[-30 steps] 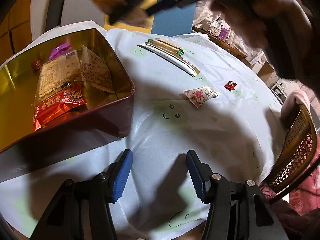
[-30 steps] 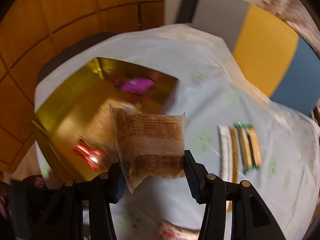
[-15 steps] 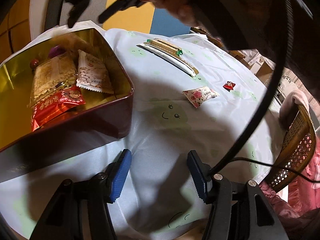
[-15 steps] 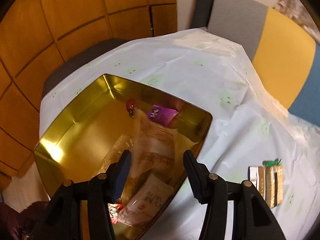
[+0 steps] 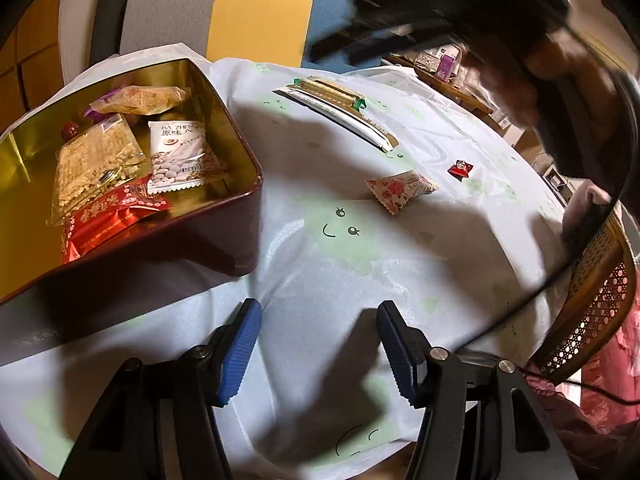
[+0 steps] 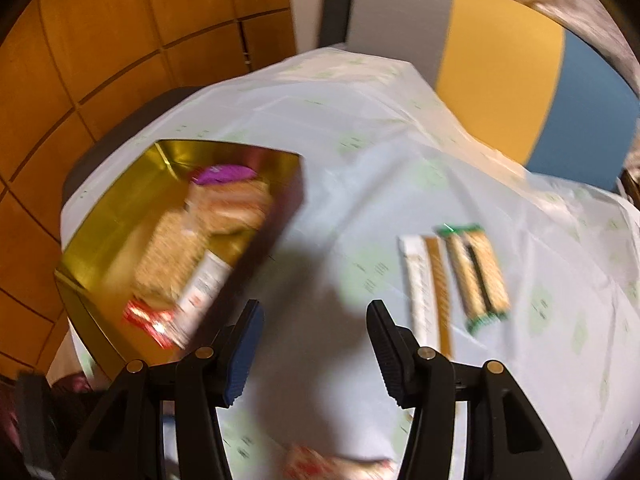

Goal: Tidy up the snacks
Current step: 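Move the right gripper back over the table toward the remaining snacks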

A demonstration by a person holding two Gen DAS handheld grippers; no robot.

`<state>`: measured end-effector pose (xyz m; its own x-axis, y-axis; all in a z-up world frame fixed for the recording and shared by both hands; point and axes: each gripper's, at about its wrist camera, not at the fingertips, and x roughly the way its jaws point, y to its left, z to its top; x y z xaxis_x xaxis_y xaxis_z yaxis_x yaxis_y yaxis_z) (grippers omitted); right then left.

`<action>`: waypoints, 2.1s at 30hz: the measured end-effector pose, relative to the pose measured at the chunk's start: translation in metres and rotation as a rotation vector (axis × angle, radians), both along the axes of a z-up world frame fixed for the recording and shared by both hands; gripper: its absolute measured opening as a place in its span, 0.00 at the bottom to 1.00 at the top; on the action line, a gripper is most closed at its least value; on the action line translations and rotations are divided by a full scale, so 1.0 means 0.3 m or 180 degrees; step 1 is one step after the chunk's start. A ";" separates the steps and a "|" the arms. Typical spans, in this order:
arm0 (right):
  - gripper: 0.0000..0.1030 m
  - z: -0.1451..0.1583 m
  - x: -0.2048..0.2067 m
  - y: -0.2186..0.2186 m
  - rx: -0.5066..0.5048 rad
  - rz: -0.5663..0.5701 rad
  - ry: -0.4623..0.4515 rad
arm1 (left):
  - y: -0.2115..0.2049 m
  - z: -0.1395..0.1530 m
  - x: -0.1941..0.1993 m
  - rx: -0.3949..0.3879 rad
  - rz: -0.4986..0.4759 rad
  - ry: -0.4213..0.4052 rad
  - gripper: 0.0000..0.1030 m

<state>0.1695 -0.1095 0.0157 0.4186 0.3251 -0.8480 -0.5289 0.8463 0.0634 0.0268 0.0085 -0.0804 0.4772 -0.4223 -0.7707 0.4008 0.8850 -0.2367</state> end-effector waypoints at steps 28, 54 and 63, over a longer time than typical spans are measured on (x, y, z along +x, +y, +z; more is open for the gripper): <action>0.53 -0.157 -0.035 -0.779 -0.0440 -0.1889 0.0142 | -0.040 0.002 0.011 0.0298 0.0016 -0.0073 0.63; 0.53 -0.175 -0.046 -0.750 -0.0508 -0.1773 0.0249 | -0.243 0.219 0.110 0.0286 -0.0260 -0.0215 0.63; 0.53 -0.166 -0.050 -0.747 -0.0517 -0.1776 0.0214 | -0.315 0.310 0.361 -0.0042 0.0036 0.0039 0.56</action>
